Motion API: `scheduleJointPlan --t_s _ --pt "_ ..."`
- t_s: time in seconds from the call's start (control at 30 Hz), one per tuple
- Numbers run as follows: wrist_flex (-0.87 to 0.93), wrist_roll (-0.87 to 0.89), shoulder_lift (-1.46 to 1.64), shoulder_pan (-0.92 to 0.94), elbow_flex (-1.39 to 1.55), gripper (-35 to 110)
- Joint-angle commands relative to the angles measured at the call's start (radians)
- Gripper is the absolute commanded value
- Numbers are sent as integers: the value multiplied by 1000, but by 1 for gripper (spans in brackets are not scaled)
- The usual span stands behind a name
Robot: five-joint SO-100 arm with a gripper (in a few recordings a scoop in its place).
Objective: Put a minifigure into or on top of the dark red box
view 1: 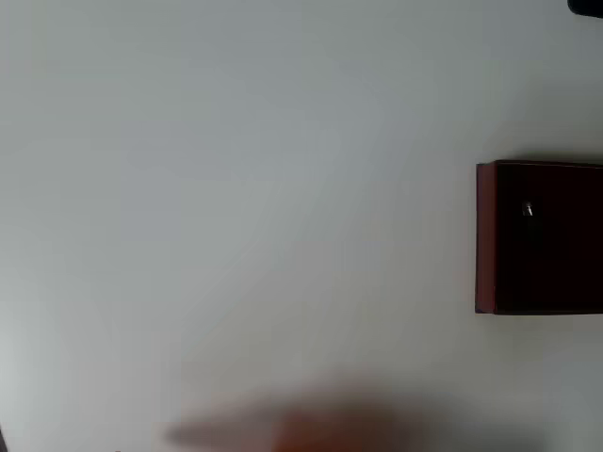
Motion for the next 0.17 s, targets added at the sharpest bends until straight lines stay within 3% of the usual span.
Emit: scheduleJointPlan --t_s 0.0,0.13 --pt "3 18 14 -18 8 0" --pt "3 20 14 -17 8 0"
